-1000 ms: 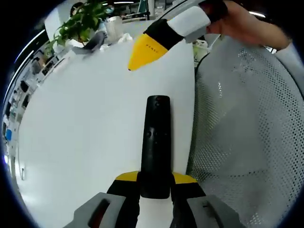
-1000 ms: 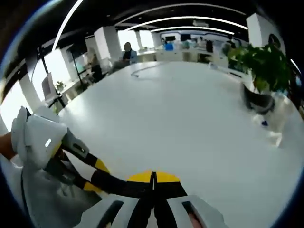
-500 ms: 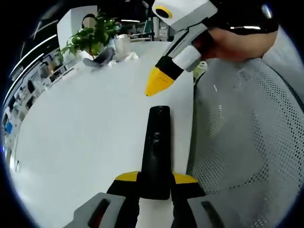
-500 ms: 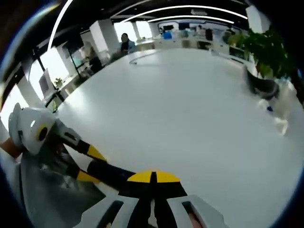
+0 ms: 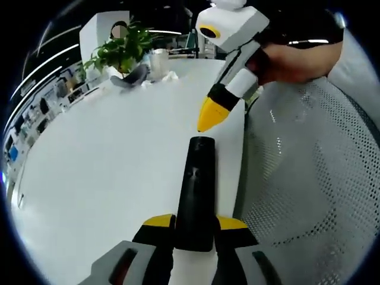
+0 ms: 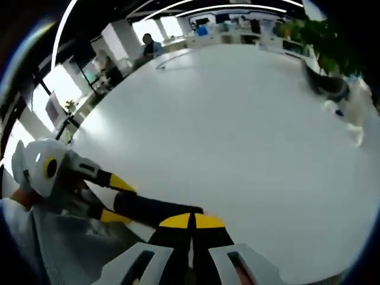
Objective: Press the specified remote control buttons in sequence, fully releasing each button before pressing the next.
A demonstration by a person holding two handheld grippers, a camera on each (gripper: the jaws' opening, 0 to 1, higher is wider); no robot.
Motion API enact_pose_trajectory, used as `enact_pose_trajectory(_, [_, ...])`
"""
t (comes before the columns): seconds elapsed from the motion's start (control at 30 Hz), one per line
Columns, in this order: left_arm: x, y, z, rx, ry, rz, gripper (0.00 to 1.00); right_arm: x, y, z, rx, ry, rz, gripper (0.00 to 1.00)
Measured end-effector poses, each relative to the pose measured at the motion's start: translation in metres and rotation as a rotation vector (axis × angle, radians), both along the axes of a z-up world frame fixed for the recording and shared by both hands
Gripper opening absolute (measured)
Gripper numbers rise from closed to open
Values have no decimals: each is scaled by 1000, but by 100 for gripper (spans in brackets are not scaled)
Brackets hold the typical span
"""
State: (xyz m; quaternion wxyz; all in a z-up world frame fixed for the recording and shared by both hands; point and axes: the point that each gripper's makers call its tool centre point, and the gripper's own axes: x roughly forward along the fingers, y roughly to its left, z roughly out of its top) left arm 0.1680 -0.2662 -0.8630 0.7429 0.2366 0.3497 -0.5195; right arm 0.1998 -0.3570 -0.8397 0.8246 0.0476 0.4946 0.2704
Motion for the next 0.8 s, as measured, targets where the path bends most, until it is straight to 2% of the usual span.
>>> enact_pose_trajectory(0.07, [0,0,0,-6,-4,-5,26,2,0,0,25,11,-20,0])
enact_pose_trajectory(0.23, [1,-1,0,-11,-14,-19,25,0,1,-3,18,21,-15,0])
enact_pose_trajectory(0.37, [1,-1,0,-11,-14,-20,25,-1,3,-9,-27,18,32,0])
enact_pose_trajectory(0.5, [1,-1,0,-16,-16,-24,25,-3,7,-8,-38,2,58,0])
enact_pose_trajectory(0.6, [1,-1,0,-23,-18,-28,24,-4,4,-15,-87,13,70,0])
enact_pose_trajectory(0.8, [1,-1,0,-27,-14,-24,24,-4,4,-14,-107,-21,96,0])
